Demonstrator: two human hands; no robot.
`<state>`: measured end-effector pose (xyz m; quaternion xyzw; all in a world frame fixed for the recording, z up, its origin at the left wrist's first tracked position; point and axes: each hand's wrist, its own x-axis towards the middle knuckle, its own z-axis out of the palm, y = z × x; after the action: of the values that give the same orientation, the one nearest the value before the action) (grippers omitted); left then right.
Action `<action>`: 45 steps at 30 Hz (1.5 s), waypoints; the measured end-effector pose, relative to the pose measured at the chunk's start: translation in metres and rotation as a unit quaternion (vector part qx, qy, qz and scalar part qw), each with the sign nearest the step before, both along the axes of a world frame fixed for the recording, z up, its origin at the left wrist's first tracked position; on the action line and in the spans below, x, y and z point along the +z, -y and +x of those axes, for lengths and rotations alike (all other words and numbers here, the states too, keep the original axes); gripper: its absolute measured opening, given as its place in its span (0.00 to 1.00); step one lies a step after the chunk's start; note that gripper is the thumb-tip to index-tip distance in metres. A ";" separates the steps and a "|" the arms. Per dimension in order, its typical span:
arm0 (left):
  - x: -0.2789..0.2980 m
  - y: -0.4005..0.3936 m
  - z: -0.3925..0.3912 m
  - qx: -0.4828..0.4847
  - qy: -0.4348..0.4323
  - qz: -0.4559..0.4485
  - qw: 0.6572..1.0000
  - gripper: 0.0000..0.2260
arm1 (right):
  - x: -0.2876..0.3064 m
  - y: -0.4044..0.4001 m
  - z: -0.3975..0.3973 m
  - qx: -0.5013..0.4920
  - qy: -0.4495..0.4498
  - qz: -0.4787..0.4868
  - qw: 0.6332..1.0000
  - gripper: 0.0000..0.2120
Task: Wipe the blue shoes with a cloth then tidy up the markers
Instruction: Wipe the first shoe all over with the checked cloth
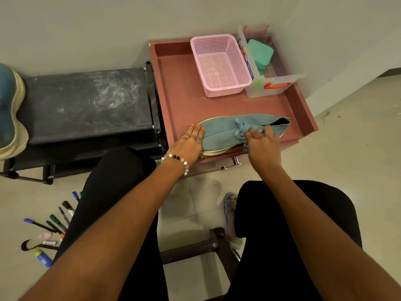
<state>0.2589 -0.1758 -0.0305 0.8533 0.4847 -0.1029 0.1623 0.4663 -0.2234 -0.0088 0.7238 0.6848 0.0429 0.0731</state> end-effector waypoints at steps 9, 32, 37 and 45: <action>-0.001 0.001 0.002 -0.012 -0.030 0.009 0.999 0.33 | -0.003 -0.007 -0.036 -0.191 -0.089 -0.026 0.977 0.14; -0.006 -0.001 0.004 -0.013 -0.046 -0.011 0.999 0.33 | 0.004 -0.006 -0.012 -0.141 -0.011 -0.044 0.989 0.12; -0.008 0.003 0.005 -0.008 -0.041 0.022 0.999 0.27 | 0.004 -0.009 -0.042 -0.194 -0.101 -0.037 0.975 0.11; -0.003 0.001 0.004 -0.033 -0.062 0.028 0.997 0.26 | -0.001 0.004 -0.081 -0.006 -0.212 -0.086 0.973 0.17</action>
<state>0.2629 -0.1768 -0.0332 0.8654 0.4677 -0.1469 0.1043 0.3851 -0.2270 -0.0097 0.7115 0.6814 -0.1715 -0.0113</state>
